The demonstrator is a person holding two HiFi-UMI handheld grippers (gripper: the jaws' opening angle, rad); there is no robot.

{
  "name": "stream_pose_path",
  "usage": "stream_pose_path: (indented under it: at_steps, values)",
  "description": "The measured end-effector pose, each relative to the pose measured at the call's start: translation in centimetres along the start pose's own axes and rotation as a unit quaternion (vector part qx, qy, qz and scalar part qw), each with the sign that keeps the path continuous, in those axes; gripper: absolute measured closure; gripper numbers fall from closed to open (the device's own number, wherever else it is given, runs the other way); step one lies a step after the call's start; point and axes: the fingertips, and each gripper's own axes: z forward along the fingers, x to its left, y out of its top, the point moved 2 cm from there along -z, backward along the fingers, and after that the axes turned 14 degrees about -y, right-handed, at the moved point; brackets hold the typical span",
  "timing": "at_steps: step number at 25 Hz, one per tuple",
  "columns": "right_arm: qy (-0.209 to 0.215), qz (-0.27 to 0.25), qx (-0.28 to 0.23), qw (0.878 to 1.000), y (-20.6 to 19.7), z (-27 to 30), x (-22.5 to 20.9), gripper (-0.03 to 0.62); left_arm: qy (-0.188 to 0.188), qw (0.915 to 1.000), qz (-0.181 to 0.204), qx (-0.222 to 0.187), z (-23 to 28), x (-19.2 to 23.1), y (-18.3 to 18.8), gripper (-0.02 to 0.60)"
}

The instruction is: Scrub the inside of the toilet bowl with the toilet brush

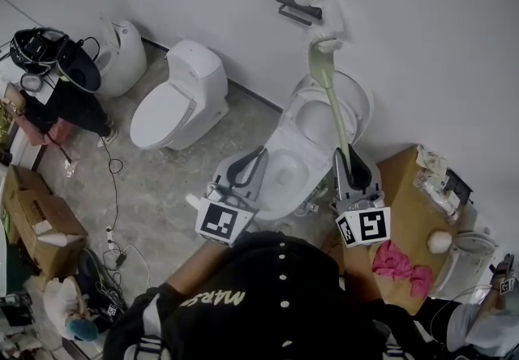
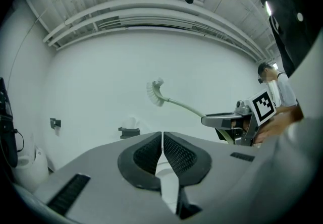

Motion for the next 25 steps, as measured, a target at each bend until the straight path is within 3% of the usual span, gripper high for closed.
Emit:
stream_pose_path:
  at_steps: [25]
  values:
    - [0.002,-0.019,-0.009,1.000,1.3,1.0,1.6,0.507,-0.002,0.9999,0.006,-0.012,0.4,0.8,0.5,0.546]
